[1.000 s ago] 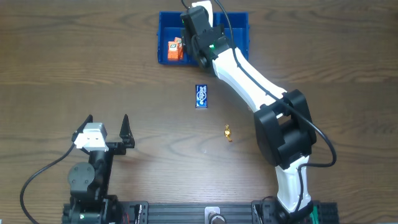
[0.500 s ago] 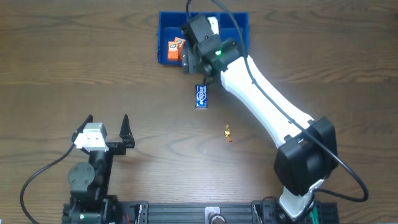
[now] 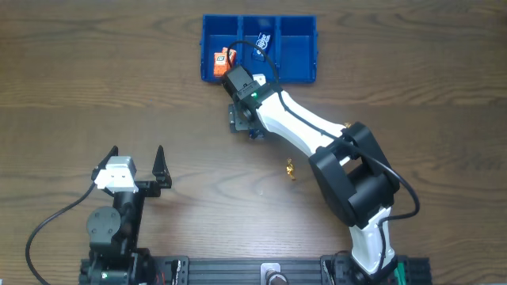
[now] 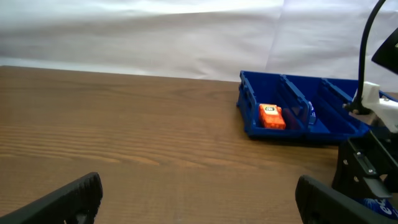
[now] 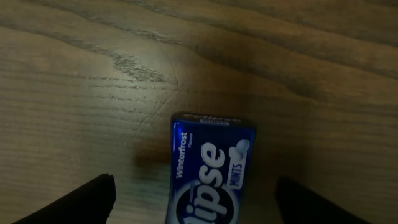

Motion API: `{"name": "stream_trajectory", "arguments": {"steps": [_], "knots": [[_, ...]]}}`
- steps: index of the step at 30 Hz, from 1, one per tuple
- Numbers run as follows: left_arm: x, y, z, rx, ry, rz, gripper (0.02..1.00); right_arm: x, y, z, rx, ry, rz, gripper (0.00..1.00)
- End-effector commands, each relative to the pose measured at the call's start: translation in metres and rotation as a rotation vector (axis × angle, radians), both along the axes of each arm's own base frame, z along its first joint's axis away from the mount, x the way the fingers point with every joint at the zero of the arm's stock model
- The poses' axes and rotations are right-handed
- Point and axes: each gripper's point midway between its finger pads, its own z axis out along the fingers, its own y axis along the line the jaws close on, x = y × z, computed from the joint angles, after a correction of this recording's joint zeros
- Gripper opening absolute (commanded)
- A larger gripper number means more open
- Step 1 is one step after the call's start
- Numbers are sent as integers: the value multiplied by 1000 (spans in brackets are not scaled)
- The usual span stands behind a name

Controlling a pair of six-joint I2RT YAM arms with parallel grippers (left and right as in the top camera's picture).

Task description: Sort Candies Into Trays

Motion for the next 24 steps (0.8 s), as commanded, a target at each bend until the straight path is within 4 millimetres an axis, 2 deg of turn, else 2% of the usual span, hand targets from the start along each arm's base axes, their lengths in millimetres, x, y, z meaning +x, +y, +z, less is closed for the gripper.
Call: {"name": "stream_trajectory", "arguments": {"steps": [1, 11, 13, 16, 21, 24], "knots": [[-1, -1, -16, 5, 51, -7, 998, 1, -2, -9, -5, 9, -31, 794], [-1, -1, -16, 5, 51, -7, 998, -2, -5, -20, -18, 33, -46, 730], [-1, -1, -16, 5, 51, -7, 998, -3, -6, -22, -22, 41, -53, 687], [-1, -1, -16, 5, 51, -7, 996, -4, -6, -22, -24, 44, -56, 588], [-1, -1, -16, 5, 51, -7, 996, -4, -6, -22, -24, 44, -56, 329], [-1, -1, -16, 5, 51, -7, 998, -4, -6, -22, -20, 42, -64, 246]]}}
